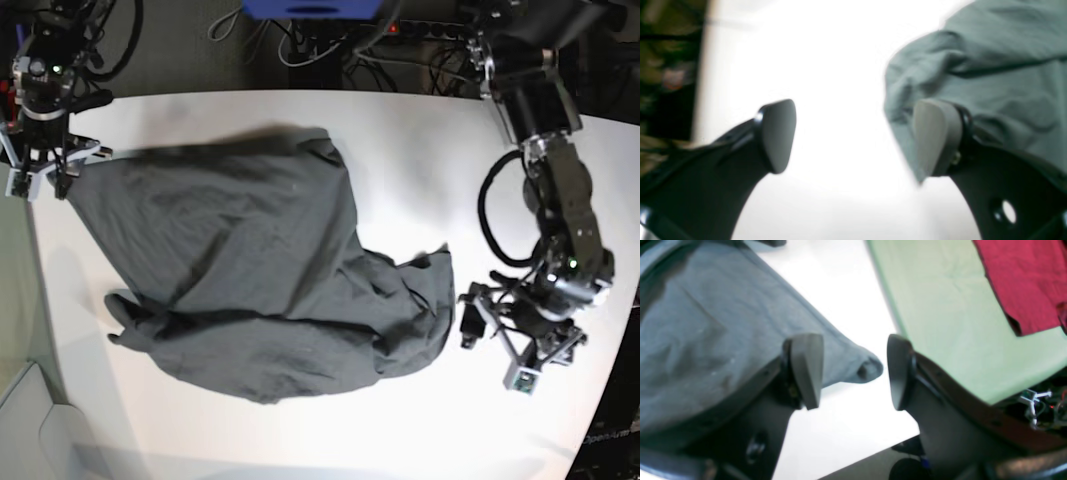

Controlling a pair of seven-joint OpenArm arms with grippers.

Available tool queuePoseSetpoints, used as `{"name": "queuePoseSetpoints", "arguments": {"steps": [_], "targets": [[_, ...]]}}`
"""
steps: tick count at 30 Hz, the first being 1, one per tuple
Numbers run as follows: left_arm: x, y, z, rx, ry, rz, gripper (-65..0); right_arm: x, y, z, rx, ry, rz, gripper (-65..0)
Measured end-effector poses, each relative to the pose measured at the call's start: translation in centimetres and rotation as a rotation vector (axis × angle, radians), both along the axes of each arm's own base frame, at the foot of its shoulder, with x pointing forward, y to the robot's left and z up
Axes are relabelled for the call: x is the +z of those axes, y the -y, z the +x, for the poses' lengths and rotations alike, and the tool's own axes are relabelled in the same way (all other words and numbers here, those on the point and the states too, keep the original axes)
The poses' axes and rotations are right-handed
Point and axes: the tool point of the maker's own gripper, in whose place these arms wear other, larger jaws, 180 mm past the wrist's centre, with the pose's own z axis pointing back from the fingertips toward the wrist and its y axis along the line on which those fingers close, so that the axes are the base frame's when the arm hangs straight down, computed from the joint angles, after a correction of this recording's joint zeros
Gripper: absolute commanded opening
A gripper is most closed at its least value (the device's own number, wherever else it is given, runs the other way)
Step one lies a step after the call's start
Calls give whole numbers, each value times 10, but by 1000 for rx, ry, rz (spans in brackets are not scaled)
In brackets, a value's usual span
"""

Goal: Layout the t-shirt on the table in an organized manner, then fold the t-shirt properly
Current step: 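Grasp the t-shirt hem corner nearest the left gripper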

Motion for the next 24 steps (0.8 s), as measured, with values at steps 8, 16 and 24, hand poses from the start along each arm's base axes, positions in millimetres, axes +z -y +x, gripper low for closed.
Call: {"name": "queuePoseSetpoints", "arguments": {"steps": [8, 16, 24], "targets": [[-84, 54, 35, -25, -111, -269, -116, 3, -1, 4, 3, 19, 5, -333], [-137, 53, 30, 86, -201, -356, -116, 11, -1, 14, 4, 53, 0, -333], [-116, 42, 29, 103, -142, -327, -116, 18, 5, 19, 11, 56, -26, -333]]}}
